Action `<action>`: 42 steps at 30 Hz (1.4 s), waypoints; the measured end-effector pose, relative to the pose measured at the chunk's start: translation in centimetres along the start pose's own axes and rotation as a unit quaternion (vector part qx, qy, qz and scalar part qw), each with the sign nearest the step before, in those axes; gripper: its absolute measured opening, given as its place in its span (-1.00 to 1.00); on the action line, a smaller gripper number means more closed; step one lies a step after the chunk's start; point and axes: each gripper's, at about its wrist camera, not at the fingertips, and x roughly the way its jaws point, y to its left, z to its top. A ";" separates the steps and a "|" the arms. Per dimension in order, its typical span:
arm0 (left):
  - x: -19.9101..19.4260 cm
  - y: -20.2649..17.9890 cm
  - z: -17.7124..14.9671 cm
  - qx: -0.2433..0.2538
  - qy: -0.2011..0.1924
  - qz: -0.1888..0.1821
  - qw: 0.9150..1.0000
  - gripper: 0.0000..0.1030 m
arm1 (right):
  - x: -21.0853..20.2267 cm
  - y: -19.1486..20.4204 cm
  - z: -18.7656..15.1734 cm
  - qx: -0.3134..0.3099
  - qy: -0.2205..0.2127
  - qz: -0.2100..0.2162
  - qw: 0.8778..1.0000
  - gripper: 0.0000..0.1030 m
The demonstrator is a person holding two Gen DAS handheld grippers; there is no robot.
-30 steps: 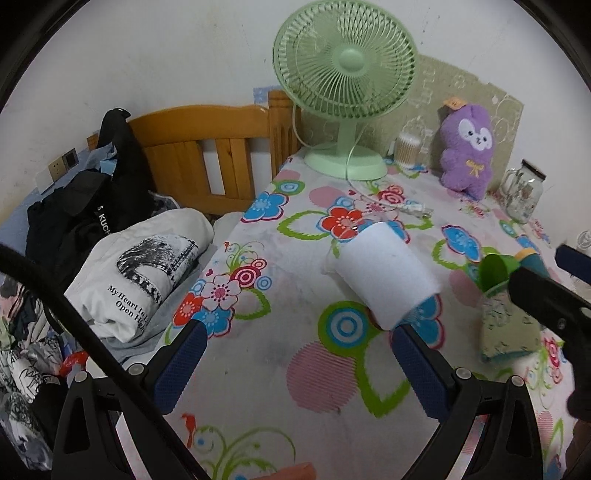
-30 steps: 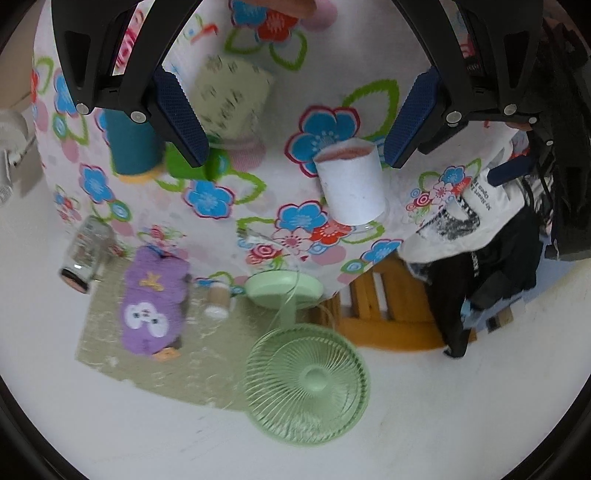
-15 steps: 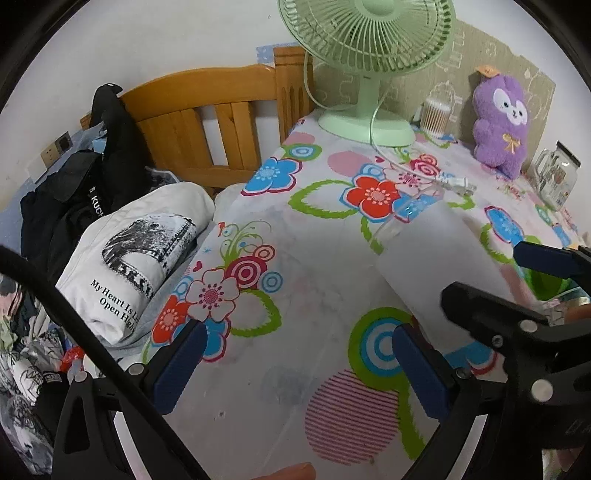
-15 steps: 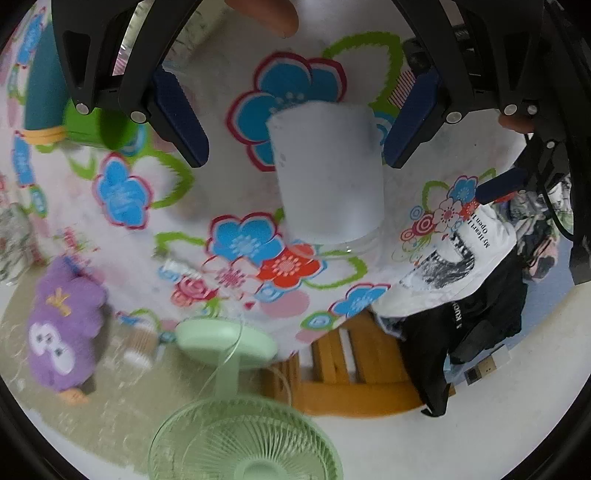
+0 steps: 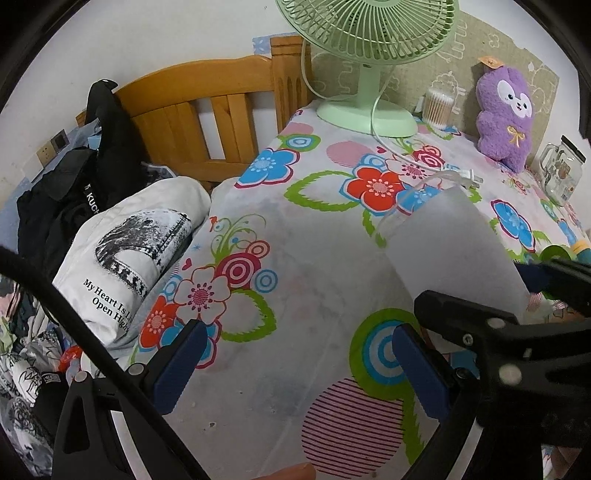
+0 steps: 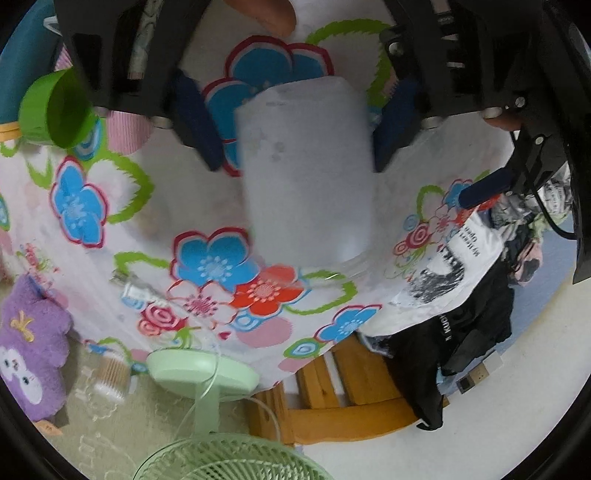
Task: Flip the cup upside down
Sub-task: 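Close the right gripper around the white paper cup's body, then lift the white paper cup with the right gripper and carry it aside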
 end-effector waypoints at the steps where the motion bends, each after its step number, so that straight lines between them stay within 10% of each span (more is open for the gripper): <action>1: -0.1 0.0 0.0 0.000 -0.001 0.001 1.000 0.97 | 0.1 -0.1 0.0 0.002 0.003 0.005 1.000 0.27; 18: -5.9 -1.1 -1.8 0.007 -0.040 -0.019 0.999 0.97 | -7.7 0.3 -3.4 0.004 -0.061 -0.018 0.998 0.13; 42: -13.5 -11.6 -11.2 0.106 -0.034 -0.094 0.989 0.97 | -19.8 -2.0 -23.5 0.066 -0.045 -0.148 0.986 0.14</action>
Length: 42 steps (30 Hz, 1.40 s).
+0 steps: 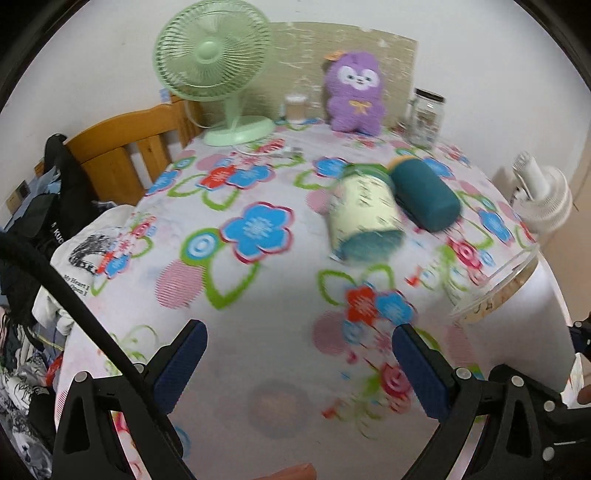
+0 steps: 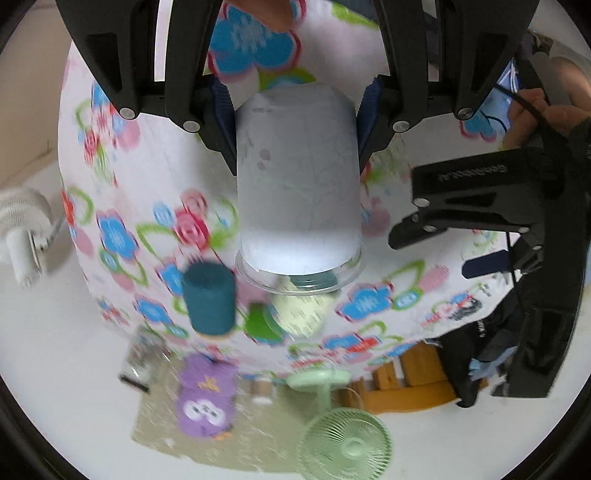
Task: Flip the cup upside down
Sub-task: 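Lift the white paper cup with the right gripper and carry it aside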
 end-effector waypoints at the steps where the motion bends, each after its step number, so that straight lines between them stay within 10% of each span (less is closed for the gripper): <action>1: -0.1 -0.4 -0.3 0.004 0.001 -0.002 1.000 0.97 | 0.0 -0.2 -0.6 0.008 0.005 -0.001 1.000 0.14; 23: -0.6 -2.0 -4.2 0.001 0.023 -0.015 1.000 0.97 | 1.6 -0.8 -5.3 0.028 0.081 -0.019 0.996 0.14; 30: -0.6 -2.1 -4.2 0.000 0.023 -0.015 1.000 0.97 | 0.9 -1.2 -5.0 0.043 0.067 0.031 0.996 0.49; 42: -2.6 -5.0 -3.9 0.003 0.020 -0.039 0.999 0.97 | -3.0 -3.8 -5.8 0.059 0.010 0.039 0.997 0.52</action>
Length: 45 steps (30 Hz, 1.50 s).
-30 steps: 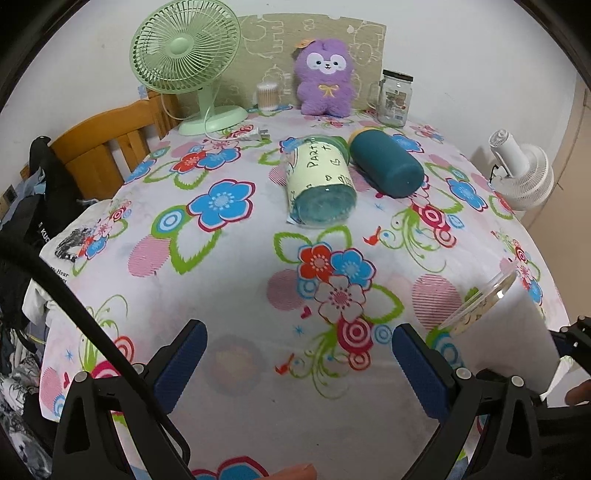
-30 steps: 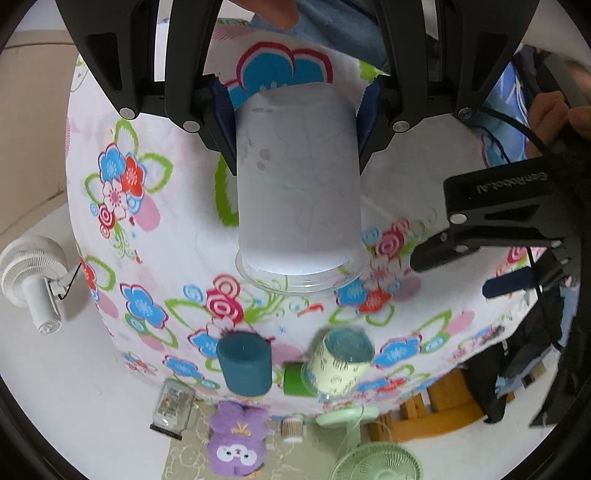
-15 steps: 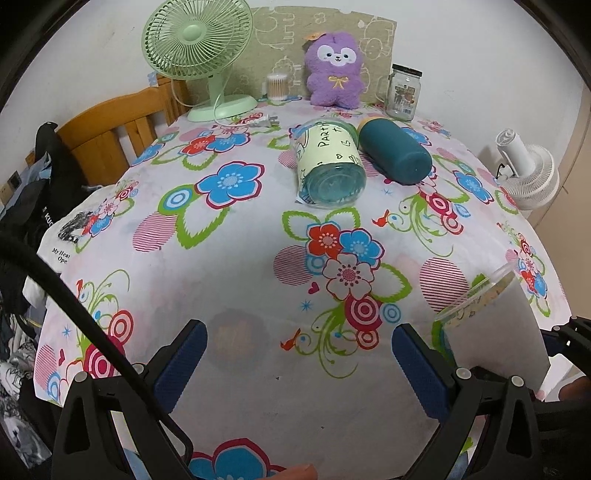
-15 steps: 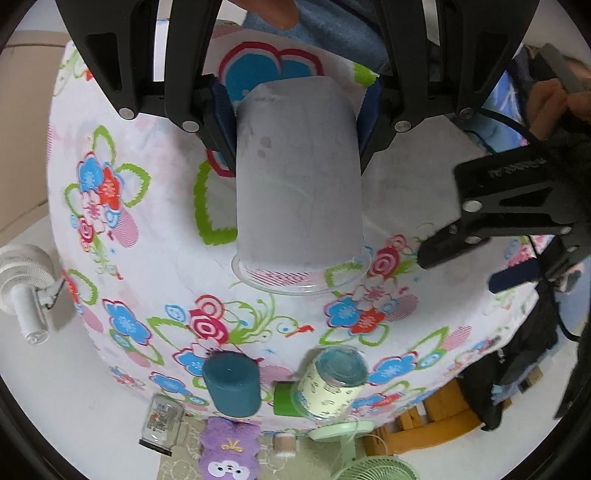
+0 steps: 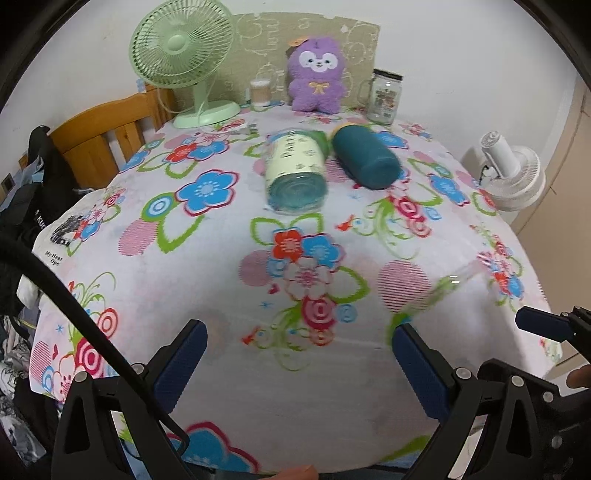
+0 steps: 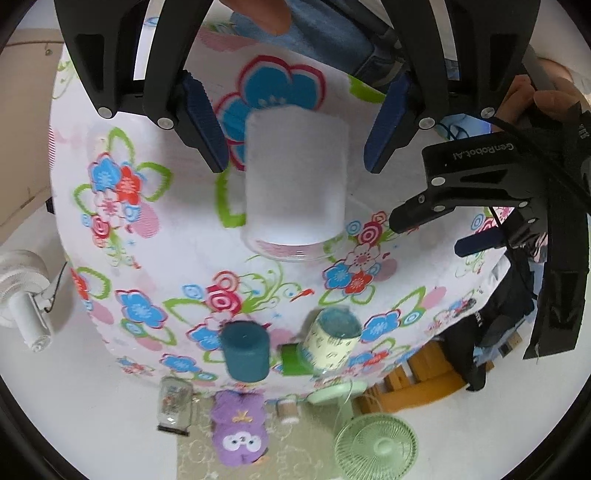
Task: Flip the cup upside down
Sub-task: 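Lift the white paper cup with the right gripper and carry it aside, then close the left gripper on the cup while the right gripper releases it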
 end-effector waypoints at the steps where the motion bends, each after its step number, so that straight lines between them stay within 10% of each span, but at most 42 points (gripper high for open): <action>1: -0.2 -0.5 0.0 0.000 -0.001 -0.003 1.000 0.97 | -0.6 -0.6 -0.3 0.004 -0.006 -0.002 1.000 0.52; 23: -0.2 -11.0 -0.2 0.017 0.015 -0.045 0.999 0.99 | -5.3 -12.5 -5.1 0.097 -0.047 -0.007 0.994 0.52; 45: 1.0 -10.1 -1.7 -0.044 0.019 -0.038 0.998 0.67 | -3.9 -13.6 -5.6 0.106 -0.030 -0.007 0.994 0.52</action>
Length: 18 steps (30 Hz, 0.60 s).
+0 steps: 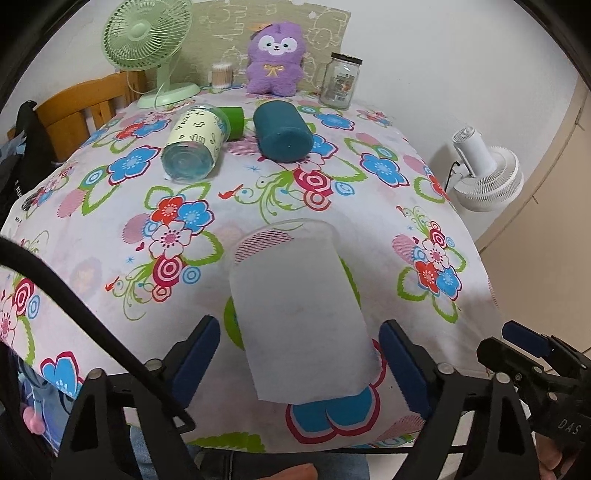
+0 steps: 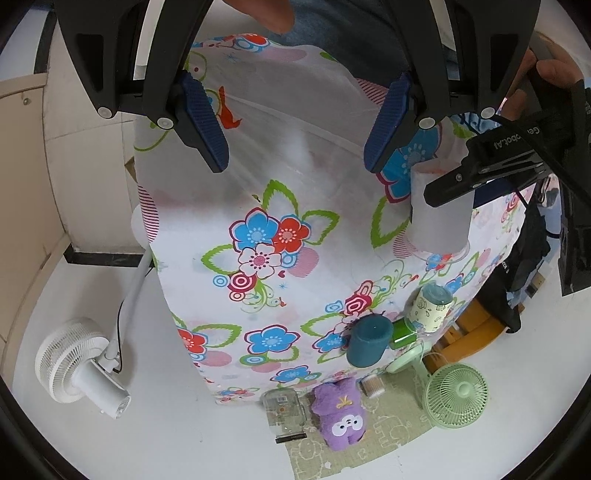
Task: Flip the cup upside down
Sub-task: 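Close the left gripper on the cup while the right gripper releases it, then rotate the left tool to turn the white paper cup rim-down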
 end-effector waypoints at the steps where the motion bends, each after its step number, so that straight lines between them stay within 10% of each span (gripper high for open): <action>1: 0.0 0.1 0.0 0.000 0.000 0.001 1.000 0.65 | 0.0 0.1 0.0 0.000 0.000 0.000 1.000 0.52; 18: -0.7 0.7 -0.4 0.008 -0.013 0.003 1.000 0.21 | 0.3 0.5 0.0 0.006 0.000 0.002 1.000 0.52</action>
